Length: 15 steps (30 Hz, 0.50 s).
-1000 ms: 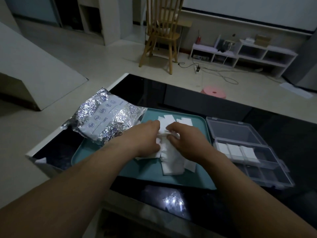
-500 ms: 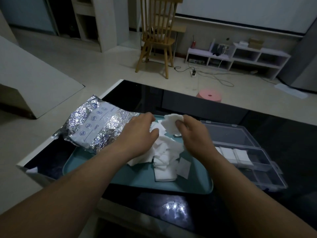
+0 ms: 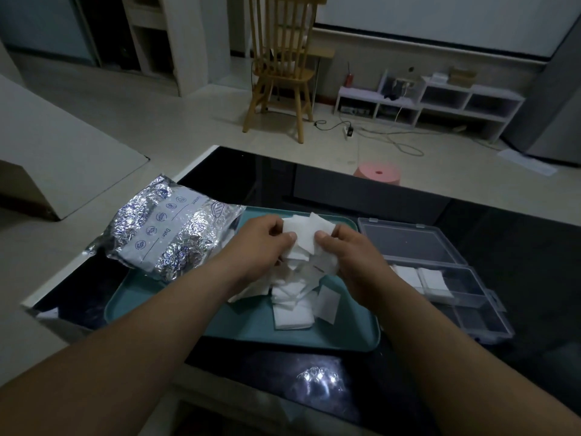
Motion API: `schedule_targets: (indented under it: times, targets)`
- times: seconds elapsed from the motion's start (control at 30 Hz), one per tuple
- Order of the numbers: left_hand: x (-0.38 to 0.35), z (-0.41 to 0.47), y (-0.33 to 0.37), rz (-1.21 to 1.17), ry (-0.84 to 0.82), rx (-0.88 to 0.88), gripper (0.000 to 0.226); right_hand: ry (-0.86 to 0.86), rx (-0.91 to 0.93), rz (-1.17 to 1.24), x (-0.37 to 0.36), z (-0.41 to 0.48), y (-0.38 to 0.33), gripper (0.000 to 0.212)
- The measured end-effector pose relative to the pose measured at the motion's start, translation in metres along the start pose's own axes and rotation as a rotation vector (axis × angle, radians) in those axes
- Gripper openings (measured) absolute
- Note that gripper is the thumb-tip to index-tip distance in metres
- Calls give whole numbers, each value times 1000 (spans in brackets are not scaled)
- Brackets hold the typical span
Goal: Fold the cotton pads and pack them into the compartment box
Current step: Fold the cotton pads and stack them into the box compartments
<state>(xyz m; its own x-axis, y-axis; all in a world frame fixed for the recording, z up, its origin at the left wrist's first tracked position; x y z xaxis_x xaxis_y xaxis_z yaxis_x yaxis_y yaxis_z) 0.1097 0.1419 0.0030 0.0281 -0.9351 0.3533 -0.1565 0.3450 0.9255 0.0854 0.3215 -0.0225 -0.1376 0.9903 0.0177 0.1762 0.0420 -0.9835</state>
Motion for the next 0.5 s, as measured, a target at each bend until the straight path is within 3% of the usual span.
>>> schedule_targets:
  times: [0.13,0.37,0.5]
  targets:
    - [9,2,-1,-12,65,25,12,44,76,-187,7,0,-4,27]
    - [2,-3,5,-11,39,26,12,-17,195,-329,-2,-6,-16,12]
    - [-4,-6,7,-87,-29,53,15,55,231,-409,-6,-8,-18,13]
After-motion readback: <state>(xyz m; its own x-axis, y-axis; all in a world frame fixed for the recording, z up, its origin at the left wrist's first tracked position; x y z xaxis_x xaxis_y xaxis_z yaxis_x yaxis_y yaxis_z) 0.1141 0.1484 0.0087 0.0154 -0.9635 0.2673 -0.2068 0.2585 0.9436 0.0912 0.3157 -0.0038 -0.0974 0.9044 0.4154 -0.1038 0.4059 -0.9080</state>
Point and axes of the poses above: each hand's wrist, its own z-axis towards the middle knuckle, its own x-axis out of the back of the hand, y = z × x, the point moved 5 cm from there along z, towards the middle knuckle, and after that the axes turned 3 degrees about x, right-handed, at the moved point
